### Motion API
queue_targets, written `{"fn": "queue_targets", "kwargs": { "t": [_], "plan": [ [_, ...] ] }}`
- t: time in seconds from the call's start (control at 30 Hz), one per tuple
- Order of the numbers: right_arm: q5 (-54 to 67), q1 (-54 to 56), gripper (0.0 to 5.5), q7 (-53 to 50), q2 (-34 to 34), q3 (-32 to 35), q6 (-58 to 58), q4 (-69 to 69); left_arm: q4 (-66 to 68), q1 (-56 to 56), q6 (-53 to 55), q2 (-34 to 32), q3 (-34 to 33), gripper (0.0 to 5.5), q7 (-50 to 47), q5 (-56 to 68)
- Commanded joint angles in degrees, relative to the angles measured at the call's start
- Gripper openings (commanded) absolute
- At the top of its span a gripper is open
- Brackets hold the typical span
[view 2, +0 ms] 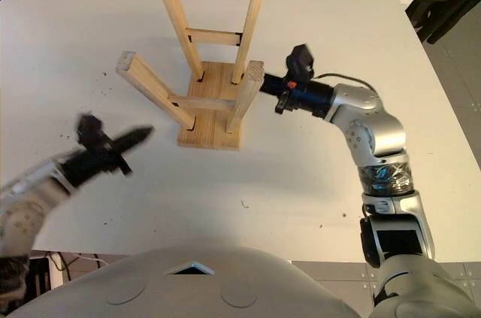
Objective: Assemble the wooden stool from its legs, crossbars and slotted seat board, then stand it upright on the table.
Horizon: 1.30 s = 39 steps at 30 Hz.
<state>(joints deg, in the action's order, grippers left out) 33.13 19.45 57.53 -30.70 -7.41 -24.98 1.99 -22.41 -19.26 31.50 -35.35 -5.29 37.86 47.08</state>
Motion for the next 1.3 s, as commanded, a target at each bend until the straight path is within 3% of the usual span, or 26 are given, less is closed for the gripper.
{"fn": "queue_targets", "kwargs": {
  "t": [0.03,0.33,0.63,0.8,0.97,1.1,1.23,1.3],
  "plan": [
    [-2.89,3.49,0.0,4.76,0.55,-2.82,1.38,-3.55,0.59,4.8,-1.96,1.2,2.24,0.02,0.78,-4.36],
    [-3.88,5.23,0.0,16.51,1.86,-8.37,1.42,-4.1,10.24,15.32,-5.15,2.52,5.67,0.02,2.93,-13.76],
    [-2.9,-4.63,0.0,6.99,8.81,-12.56,-3.38,6.4,15.88,18.41,-8.34,4.86,5.59,0.02,2.7,-19.3],
    [-1.45,-13.56,0.0,2.65,4.69,-8.79,-6.16,15.65,17.21,18.98,-8.93,4.94,2.19,0.02,1.94,-19.25],
    [1.61,-26.35,0.0,5.65,-5.74,-1.1,-7.21,21.06,11.24,13.44,-4.97,6.93,-8.61,0.02,-0.38,-9.4],
    [-3.37,-28.04,0.0,6.75,-12.23,4.92,-2.61,12.33,5.93,2.24,-2.34,3.7,-13.15,0.02,1.72,-8.19],
    [-9.79,-21.74,0.0,1.88,-13.42,8.08,2.14,-0.38,1.65,-7.23,-1.63,-2.7,-12.76,0.02,9.06,-10.41],
    [-11.91,-19.57,0.0,0.29,-12.47,8.13,3.94,-4.17,1.86,-6.26,-1.04,-2.67,-10.58,0.02,8.35,-11.69]
  ]
}}
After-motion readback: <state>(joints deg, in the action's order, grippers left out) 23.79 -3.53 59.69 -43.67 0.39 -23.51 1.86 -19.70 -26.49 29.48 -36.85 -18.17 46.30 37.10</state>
